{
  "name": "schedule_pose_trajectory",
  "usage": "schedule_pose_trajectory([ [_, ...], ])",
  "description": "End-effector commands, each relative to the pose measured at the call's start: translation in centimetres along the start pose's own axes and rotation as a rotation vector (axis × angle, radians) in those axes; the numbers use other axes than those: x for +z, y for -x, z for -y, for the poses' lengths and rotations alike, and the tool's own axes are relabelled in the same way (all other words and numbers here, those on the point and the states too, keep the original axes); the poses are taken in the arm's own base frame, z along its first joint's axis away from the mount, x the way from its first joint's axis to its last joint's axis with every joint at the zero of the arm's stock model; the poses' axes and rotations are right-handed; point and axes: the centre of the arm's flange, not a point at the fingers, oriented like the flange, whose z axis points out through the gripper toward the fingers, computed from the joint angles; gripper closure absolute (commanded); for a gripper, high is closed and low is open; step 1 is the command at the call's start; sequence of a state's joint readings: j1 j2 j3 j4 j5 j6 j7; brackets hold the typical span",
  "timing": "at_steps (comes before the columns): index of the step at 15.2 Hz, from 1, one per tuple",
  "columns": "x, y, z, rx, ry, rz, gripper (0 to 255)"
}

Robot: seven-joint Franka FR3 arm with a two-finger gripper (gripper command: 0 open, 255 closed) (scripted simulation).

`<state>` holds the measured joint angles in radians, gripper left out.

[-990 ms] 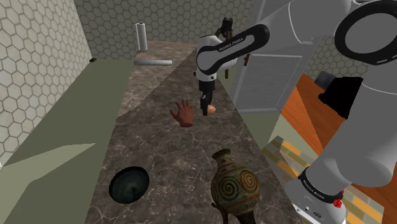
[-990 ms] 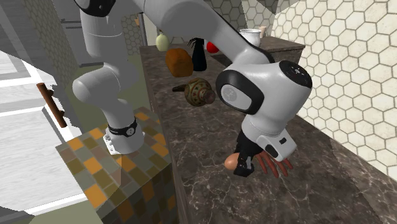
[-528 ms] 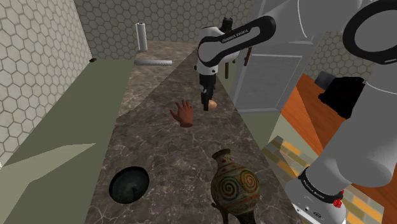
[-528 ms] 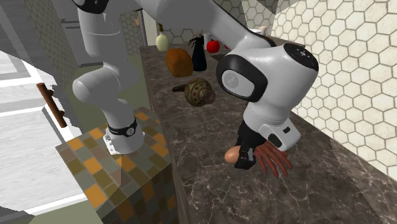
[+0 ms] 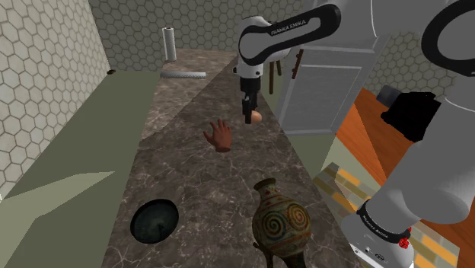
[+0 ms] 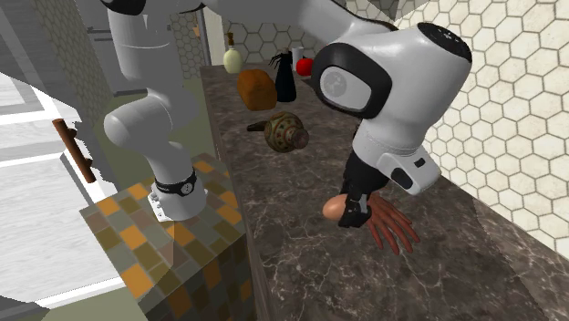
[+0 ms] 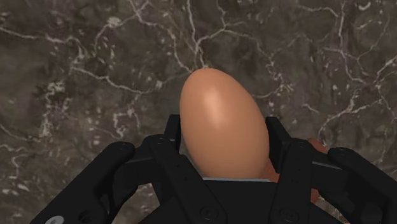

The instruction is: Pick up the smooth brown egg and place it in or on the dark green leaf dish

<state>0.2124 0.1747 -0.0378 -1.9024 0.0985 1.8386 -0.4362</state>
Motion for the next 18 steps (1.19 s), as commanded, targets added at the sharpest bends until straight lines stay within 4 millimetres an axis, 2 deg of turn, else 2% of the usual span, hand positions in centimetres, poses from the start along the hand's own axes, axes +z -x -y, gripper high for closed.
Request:
schedule_pose_trajectory([
  [1,-1.0,0.1,0.2,0.0,0.0,0.0,255],
  [8,-4.5,0.8,0.8,0.0,0.0,0.0,255],
  [9,-4.5,0.8,0.8,0.0,0.0,0.0,255],
  [18,-3.1,-2.6,12.1,0.0,0.0,0.0,255],
])
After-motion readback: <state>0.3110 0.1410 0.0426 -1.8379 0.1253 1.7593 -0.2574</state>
